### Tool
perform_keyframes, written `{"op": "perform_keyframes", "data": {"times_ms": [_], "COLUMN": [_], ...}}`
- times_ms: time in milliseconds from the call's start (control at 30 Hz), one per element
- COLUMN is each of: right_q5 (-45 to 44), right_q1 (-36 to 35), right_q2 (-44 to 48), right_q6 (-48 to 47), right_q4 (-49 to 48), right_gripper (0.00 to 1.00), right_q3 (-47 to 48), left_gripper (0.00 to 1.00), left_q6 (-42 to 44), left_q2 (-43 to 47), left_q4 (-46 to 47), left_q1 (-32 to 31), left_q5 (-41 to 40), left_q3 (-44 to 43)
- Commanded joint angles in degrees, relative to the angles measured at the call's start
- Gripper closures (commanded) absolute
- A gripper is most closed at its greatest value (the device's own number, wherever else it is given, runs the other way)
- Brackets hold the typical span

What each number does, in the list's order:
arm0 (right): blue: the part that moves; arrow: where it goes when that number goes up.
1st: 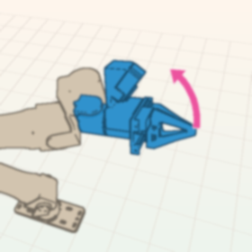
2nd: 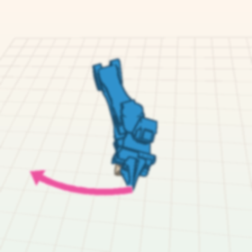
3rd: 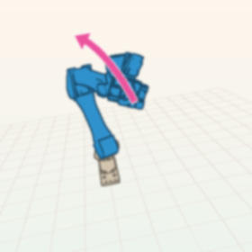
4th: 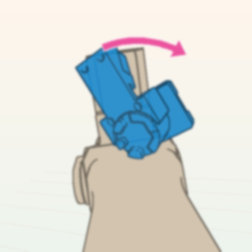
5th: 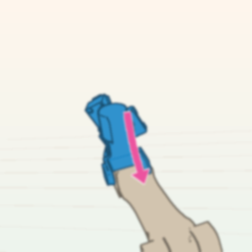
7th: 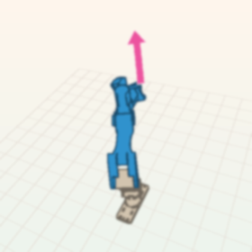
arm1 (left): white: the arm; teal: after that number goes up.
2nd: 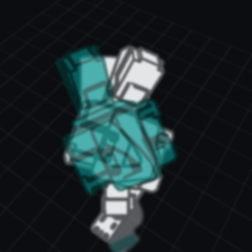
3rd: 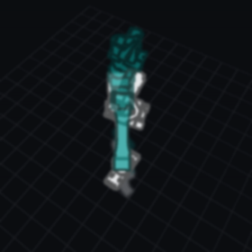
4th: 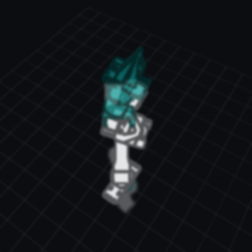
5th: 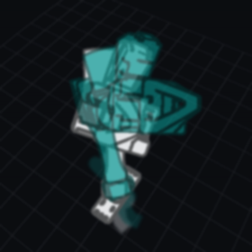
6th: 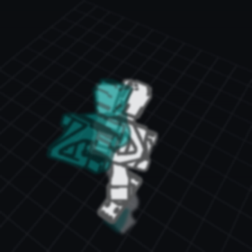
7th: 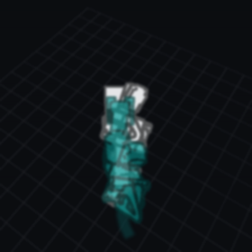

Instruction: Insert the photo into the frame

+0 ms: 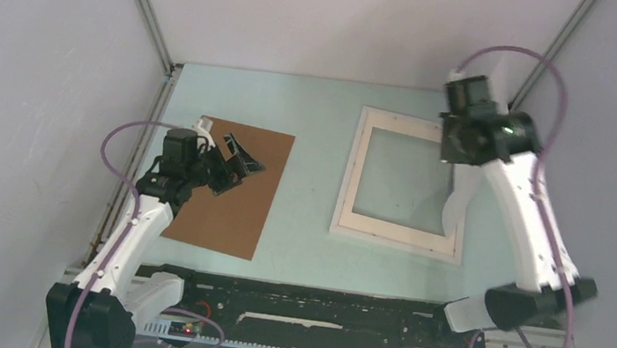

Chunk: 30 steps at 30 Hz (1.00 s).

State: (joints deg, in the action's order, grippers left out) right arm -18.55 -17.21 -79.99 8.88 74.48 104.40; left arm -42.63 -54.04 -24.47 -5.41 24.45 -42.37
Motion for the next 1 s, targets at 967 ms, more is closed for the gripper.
{"op": "perform_keyframes", "data": {"times_ms": [967], "right_q5": [-10.25], "right_q1": [-19.33], "right_q2": [-37.53], "right_q6": [12.32], "right_q4": [13.7], "right_gripper": [1.0], "right_q3": [12.51], "left_gripper": [0.01], "left_q6": [3.33], "left_q2": [-3.45], "left_q4": [4.08], "left_q1": [-0.97], "left_q5": [1.49], "left_q3": [0.09]}}
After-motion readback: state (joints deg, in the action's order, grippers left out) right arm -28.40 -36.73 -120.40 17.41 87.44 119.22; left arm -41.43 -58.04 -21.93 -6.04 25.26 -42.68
